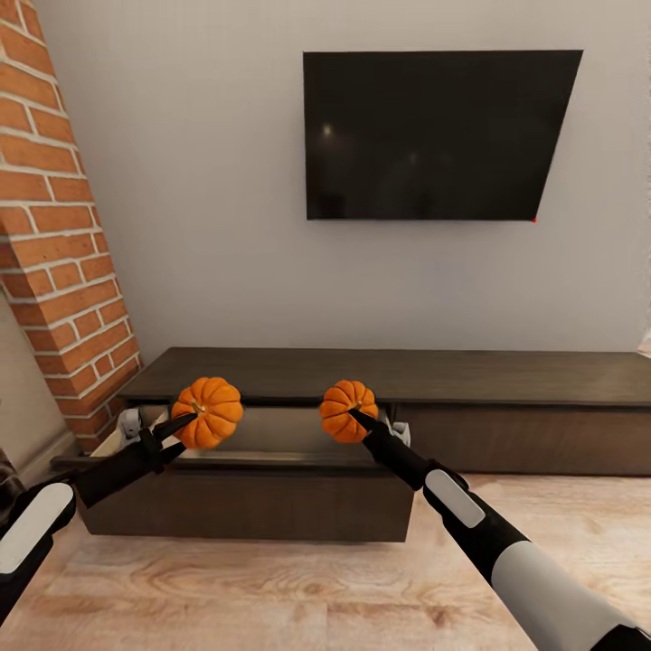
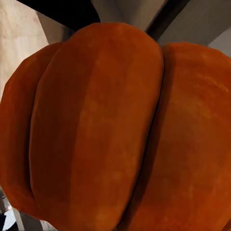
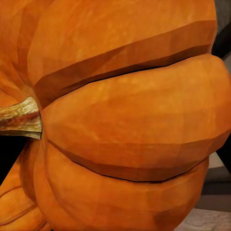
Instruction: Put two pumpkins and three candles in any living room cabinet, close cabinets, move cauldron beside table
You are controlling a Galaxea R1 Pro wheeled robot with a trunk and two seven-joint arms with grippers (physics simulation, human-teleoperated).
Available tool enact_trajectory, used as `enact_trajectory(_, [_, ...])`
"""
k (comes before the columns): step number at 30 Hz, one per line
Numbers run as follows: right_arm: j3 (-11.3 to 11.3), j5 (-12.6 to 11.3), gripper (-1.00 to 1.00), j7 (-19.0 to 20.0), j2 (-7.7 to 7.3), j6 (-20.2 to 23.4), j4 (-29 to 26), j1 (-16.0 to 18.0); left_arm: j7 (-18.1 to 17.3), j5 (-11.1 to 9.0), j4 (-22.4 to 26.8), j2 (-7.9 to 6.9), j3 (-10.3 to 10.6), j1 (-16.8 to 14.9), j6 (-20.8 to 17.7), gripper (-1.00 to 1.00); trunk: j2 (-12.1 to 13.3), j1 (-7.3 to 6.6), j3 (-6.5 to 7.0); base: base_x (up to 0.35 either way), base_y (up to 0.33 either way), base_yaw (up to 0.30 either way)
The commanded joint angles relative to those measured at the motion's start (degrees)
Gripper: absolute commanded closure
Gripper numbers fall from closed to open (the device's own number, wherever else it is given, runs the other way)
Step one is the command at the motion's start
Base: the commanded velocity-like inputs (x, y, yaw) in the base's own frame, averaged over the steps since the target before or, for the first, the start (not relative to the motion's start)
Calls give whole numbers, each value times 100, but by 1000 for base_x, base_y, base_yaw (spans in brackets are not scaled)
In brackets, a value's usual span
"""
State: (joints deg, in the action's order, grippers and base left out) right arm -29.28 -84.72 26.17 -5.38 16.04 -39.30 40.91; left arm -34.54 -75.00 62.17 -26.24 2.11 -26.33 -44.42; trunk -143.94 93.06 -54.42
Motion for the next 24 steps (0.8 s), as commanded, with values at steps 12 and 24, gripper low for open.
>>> enact_trajectory(12, [-25, -53, 100, 29, -6, 9, 10, 5, -17, -26, 9, -4, -17, -4, -32, 100, 2, -9, 98, 0, 6, -199])
enact_trajectory(24, [-25, -53, 100, 36, -6, 4, 10, 6, -27, -23, 4, -4, -31, -4, -32, 100, 2, -9, 116, 27, 132, -96])
